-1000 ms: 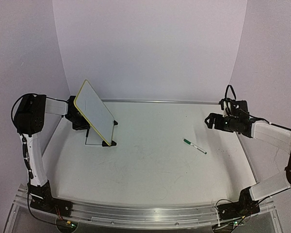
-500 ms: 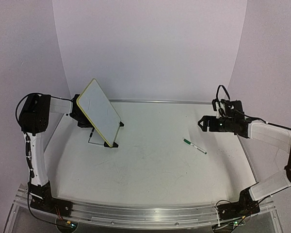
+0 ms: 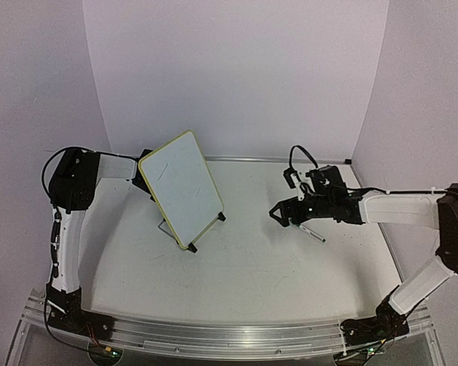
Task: Write a sentence on the whiteboard
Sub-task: Move the whiteboard to the center of the board.
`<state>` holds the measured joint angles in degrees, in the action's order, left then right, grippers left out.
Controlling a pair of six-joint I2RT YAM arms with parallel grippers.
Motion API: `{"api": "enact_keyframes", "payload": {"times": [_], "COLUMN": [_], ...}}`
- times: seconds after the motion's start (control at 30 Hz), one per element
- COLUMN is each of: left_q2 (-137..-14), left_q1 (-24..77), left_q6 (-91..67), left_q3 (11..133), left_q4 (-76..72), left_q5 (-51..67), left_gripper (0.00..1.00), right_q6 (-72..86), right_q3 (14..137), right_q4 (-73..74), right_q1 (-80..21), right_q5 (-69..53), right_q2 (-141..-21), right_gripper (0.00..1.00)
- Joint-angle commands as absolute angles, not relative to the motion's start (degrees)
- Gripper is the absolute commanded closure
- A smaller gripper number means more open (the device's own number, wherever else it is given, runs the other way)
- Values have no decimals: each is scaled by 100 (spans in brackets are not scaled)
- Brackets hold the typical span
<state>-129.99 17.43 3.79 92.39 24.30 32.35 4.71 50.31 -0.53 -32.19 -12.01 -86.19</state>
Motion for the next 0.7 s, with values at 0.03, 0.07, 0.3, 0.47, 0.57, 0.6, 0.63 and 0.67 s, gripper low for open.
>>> {"api": "enact_keyframes", "payload": {"times": [0.03, 0.07, 0.3, 0.47, 0.57, 0.6, 0.63, 0.67], "left_q2": [-13325, -13298, -12791, -12158, -11760, -11655, -11533, -11412], "left_q1": [2093, 2093, 2002, 1746, 1576, 1528, 1494, 1451], "left_q6": [661, 596, -226, -1011, -1342, -1432, -1498, -1579], "left_q3": [9680, 9663, 9147, 8434, 8045, 7928, 7816, 7698], "left_q4": [2987, 2902, 2034, 1334, 1143, 1126, 1079, 1025], "left_q5": [3945, 3956, 3592, 2994, 2544, 2370, 2252, 2179], "left_gripper": [100, 99, 61, 46, 41, 40, 39, 39], "right_q6": [463, 410, 124, 46, -196, -224, -257, -312], "right_q3": [5516, 5628, 6291, 6745, 6898, 6948, 6993, 7032], "right_q4": [-754, -771, -1082, -1120, -1134, -1134, -1134, -1134], "right_q1": [-3787, -3880, -4238, -4237, -4238, -4244, -4258, -4278], "right_q5": [-1408, -1379, -1205, -1265, -1273, -1245, -1205, -1138], "right_q2": [-9428, -9605, -10762, -11416, -11707, -11801, -11871, -11934], "right_gripper": [12, 13, 21, 29, 32, 32, 32, 32]}}
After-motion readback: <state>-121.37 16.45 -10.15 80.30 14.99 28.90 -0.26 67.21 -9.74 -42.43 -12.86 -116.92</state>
